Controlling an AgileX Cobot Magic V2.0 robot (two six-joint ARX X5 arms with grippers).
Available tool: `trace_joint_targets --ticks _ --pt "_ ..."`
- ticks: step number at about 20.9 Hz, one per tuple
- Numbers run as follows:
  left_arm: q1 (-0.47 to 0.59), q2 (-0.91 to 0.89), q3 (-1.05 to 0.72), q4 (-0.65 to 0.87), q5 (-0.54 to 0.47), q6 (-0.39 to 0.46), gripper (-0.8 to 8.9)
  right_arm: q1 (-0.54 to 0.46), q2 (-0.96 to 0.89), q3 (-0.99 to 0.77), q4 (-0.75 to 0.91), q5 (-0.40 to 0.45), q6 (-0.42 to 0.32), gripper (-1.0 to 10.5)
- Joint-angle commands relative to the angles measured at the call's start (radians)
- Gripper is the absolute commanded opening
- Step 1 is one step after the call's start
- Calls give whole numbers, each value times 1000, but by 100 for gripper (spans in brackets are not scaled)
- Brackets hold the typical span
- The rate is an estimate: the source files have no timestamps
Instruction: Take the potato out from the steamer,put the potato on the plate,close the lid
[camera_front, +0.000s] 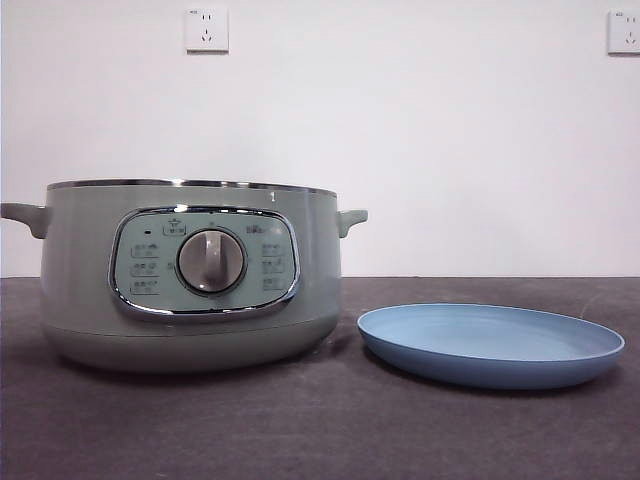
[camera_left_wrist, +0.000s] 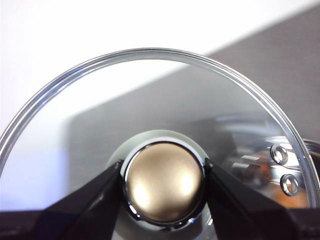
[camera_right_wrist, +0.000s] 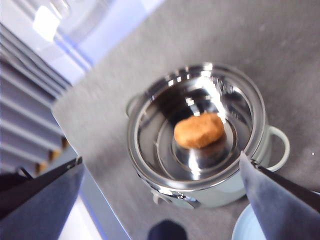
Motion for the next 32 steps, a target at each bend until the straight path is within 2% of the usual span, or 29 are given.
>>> trace_joint_targets --ticks 1,3,7,10,13,17,19,21,26,27,32 --pt "2 -50 16 -39 -124 12 -8 62 123 139 -87 50 -64 629" --pt "2 -73 16 -51 -158 8 -8 99 211 235 -134 80 -65 629" --pt "2 -122 16 -52 -159 8 -8 189 407 409 -158 145 -98 629" --pt "2 -143 16 -53 -158 6 -8 233 521 466 -156 213 -87 629" --pt "2 -145 15 -56 -154 1 -8 261 617 470 -127 304 -19 628" --pt "2 -145 15 -56 -109 -3 -8 281 702 470 -40 346 143 618" --pt "2 -145 15 -57 -75 -14 -8 288 724 470 -1 387 161 562" --pt "2 -145 15 -58 -74 -14 -8 292 735 470 10 405 157 563" --pt "1 -145 15 -58 -42 -15 -8 294 757 470 -63 401 -3 602" --pt "1 -145 15 -58 -23 -15 -8 294 765 470 -78 408 -14 633" --pt "1 -145 15 -58 -17 -15 -8 294 813 470 -89 405 -51 638"
